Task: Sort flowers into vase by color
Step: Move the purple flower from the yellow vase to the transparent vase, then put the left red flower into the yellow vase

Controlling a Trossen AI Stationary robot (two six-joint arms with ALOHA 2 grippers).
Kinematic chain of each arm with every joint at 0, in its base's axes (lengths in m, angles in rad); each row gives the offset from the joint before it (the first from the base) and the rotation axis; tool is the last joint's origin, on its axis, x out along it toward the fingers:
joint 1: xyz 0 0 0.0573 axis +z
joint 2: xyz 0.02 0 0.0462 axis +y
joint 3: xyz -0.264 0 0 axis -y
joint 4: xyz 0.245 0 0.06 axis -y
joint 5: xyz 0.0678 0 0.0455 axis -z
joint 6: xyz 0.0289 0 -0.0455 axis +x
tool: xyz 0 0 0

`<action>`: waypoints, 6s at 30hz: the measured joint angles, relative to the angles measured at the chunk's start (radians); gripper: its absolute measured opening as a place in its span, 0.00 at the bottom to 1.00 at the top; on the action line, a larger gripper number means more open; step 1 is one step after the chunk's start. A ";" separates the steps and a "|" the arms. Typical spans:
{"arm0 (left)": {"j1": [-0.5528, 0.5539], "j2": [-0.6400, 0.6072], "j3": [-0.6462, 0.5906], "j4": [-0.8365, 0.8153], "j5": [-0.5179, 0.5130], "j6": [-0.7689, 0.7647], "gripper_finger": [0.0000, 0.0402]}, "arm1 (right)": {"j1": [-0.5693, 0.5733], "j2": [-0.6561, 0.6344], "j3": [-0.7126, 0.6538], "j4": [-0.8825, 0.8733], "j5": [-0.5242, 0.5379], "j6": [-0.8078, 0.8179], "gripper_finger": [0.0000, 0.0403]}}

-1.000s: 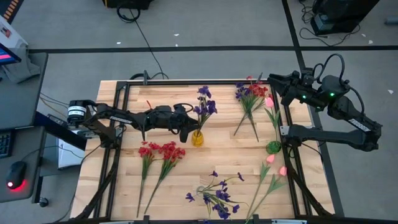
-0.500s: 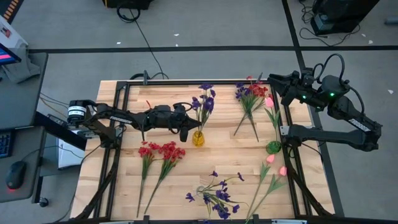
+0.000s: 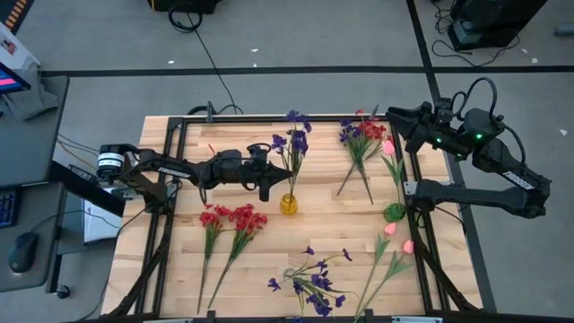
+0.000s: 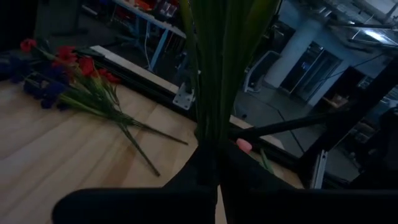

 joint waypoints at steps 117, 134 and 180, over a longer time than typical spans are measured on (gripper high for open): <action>-0.499 0.012 0.062 0.120 -0.006 0.245 0.09 | 0.001 0.000 0.000 -0.164 -0.084 -0.053 0.42; -0.492 0.012 0.062 0.066 0.015 0.259 0.44 | 0.001 0.000 0.000 -0.166 -0.073 -0.053 0.42; -0.463 -0.168 0.062 -0.583 0.132 -0.408 0.60 | 0.000 0.000 0.000 -0.225 -0.052 -0.065 0.42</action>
